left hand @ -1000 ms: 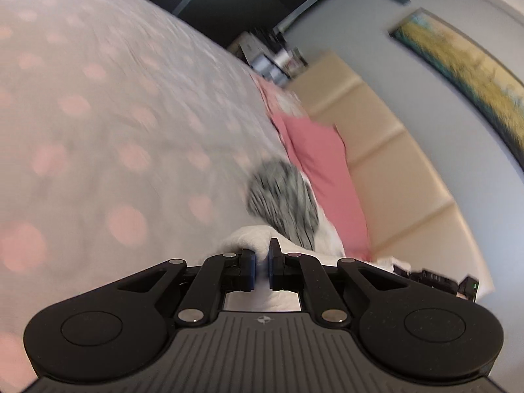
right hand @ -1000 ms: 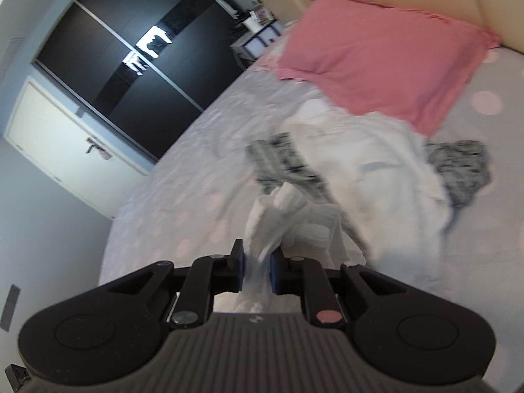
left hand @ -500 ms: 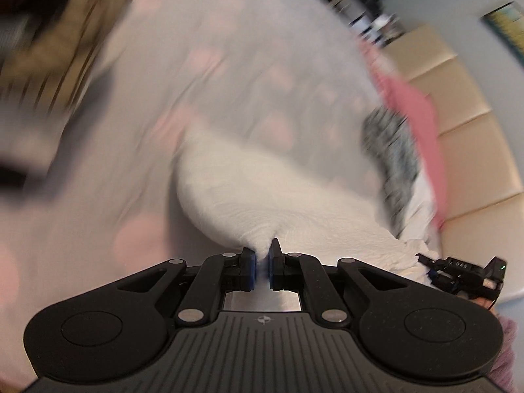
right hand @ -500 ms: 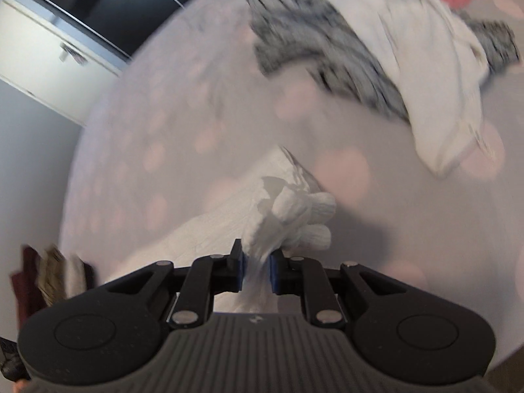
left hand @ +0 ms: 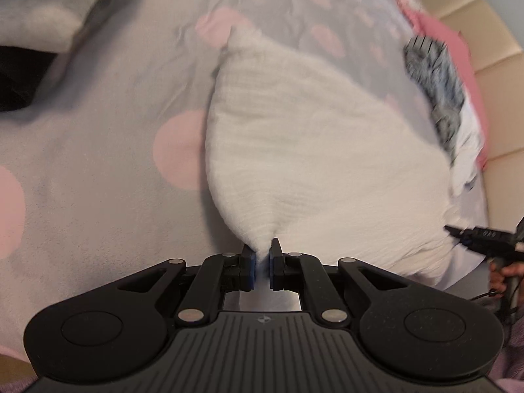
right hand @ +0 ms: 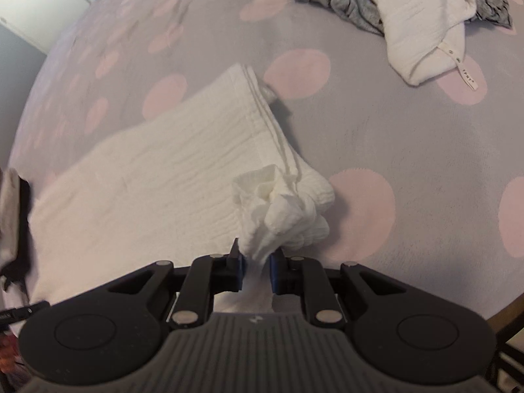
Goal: Fold clothes
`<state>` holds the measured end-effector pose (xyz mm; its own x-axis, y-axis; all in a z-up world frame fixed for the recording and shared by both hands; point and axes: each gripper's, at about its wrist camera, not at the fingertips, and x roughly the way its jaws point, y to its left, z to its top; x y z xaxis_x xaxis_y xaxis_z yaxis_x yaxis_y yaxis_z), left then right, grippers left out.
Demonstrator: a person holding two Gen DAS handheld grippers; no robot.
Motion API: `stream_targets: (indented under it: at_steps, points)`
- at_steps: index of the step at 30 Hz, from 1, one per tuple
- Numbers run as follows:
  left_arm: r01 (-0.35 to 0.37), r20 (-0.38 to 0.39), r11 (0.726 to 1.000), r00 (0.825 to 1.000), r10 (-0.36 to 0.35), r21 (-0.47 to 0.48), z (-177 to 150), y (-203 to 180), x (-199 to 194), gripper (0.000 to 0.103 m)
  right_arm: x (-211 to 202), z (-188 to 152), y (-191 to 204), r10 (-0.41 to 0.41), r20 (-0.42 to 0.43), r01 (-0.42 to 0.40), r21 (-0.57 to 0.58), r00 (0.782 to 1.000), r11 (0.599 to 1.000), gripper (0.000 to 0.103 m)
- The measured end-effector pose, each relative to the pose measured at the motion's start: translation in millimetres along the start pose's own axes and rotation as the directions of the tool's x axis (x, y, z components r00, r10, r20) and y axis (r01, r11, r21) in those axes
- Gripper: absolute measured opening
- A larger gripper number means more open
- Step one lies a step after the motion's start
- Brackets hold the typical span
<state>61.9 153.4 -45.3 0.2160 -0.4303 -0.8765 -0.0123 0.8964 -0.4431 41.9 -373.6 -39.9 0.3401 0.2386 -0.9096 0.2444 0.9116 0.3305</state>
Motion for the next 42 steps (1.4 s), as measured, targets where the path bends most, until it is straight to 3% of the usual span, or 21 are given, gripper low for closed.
stream_targets:
  at_steps: [3,6,12,16,26,30,32,35,39,42]
  points:
    - [-0.034,0.003,0.999,0.999,0.034,0.024,-5,0,0,0.014,3,-3,-1,-0.013,0.003,0.013,-0.028,1.0,1.0,0.025]
    - [-0.044,0.042,0.998,0.998,0.042,0.037,-8,-3,-9,0.015,-5,-5,-9,0.006,0.018,-0.006,-0.007,1.0,1.0,0.042]
    - [-0.095,0.166,0.993,0.983,0.083,0.071,-9,-10,-30,0.018,-30,-3,-40,0.091,0.14,-0.107,0.114,0.986,0.988,0.057]
    - [-0.125,0.224,0.99,0.969,0.108,0.064,-3,-15,-34,0.018,-33,5,-57,0.061,0.189,-0.099,0.2,0.98,0.975,0.062]
    - [-0.124,0.226,0.991,0.968,0.108,0.059,10,-21,-19,0.021,15,16,-55,0.115,0.084,-0.13,0.198,0.99,0.972,0.063]
    - [-0.127,0.221,0.99,0.969,0.111,0.059,13,-22,-14,0.021,21,20,-53,0.121,0.097,-0.137,0.185,0.988,0.973,0.053]
    - [-0.128,0.221,0.99,0.969,0.112,0.063,14,-23,-13,0.021,22,21,-49,0.129,0.104,-0.145,0.166,0.986,0.975,0.038]
    - [-0.139,0.226,0.988,0.967,0.119,0.073,14,-26,-14,0.021,20,24,-40,0.138,0.106,-0.153,0.15,0.985,0.977,0.026]
    - [-0.158,0.252,0.984,0.959,0.132,0.084,13,-29,-18,0.021,-4,27,-27,0.168,0.168,-0.198,0.182,0.971,0.963,0.023]
    - [-0.161,0.264,0.984,0.955,0.136,0.073,14,-27,-22,0.021,-31,27,-11,0.241,0.23,-0.285,0.182,0.943,0.941,0.02]
